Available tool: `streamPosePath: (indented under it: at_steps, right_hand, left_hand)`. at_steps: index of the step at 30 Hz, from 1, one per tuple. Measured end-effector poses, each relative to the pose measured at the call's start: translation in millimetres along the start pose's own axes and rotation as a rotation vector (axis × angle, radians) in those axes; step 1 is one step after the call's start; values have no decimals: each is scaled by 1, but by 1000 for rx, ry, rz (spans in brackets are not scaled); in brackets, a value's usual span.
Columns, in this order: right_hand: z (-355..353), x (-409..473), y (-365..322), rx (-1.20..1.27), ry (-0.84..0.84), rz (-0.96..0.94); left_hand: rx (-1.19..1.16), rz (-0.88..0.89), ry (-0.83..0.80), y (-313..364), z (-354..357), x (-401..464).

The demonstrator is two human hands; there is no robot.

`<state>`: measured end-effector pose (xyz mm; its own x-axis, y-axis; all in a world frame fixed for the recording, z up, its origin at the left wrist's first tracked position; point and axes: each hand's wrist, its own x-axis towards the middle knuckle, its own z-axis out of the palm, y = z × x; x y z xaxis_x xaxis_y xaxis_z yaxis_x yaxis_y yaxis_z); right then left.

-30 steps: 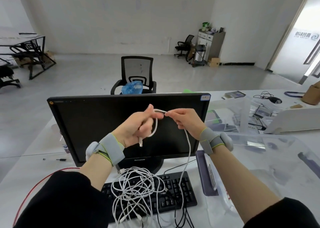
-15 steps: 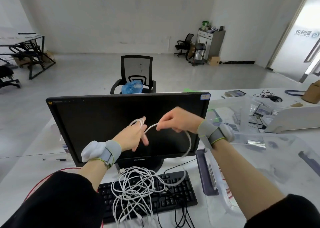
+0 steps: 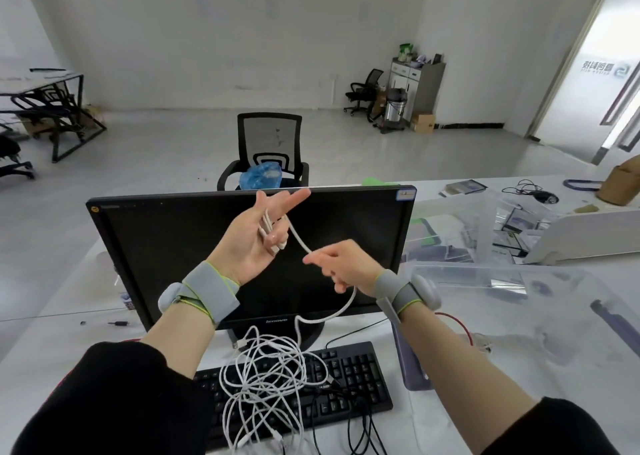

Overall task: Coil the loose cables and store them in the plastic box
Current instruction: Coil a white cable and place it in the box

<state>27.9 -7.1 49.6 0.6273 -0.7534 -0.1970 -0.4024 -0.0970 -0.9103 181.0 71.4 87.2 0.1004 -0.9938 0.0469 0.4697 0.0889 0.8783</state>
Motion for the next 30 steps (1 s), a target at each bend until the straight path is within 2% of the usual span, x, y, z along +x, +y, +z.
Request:
streamPosePath:
  at_steps: [3,6,9,11,13,15,17,19,22,24,26,28,30]
  right_hand:
    - [5,-10,-5,-150,-225,70]
    - [5,-18,-19,-398,-375,37]
    - [-2,-11,-35,-643,-326,-97]
    - [-13,-6,-41,-655,-217,-140]
    - [-26,-2,-40,-616,-85,-133]
    - [-37,1,-34,-493,34,-116]
    - [-43,4,-28,-255,128,-76]
    - [-45,5,-22,-72,193,-24]
    - [-39,6,-13,70,192,28]
    - [-29,8,-5,11,203,40]
    - [-15,10,3,-84,192,30]
    - [0,9,6,-129,136,23]
    - [13,4,1,-194,-1,23]
  left_hand:
    - [145,-17,144,-2,-9,2]
    - [469,-58,233,-12,-17,6]
    - [803,-158,84,-30,-22,3]
    - [1081,-244,-27,-37,-24,-3]
    - [1174,-297,-55,-37,-23,-6]
    - [1080,-332,-35,-31,-20,-6]
    - [867,-318,-60,-24,-16,-9]
    - [583,-295,-92,-17,-14,-12]
    - [86,-244,-119,-5,-10,-13]
    - [-169,-152,-172,1,-7,-13]
    - [-315,-39,-152,8,-1,-10]
    - [-398,64,-22,15,4,-4]
    - [-371,139,119,18,5,3]
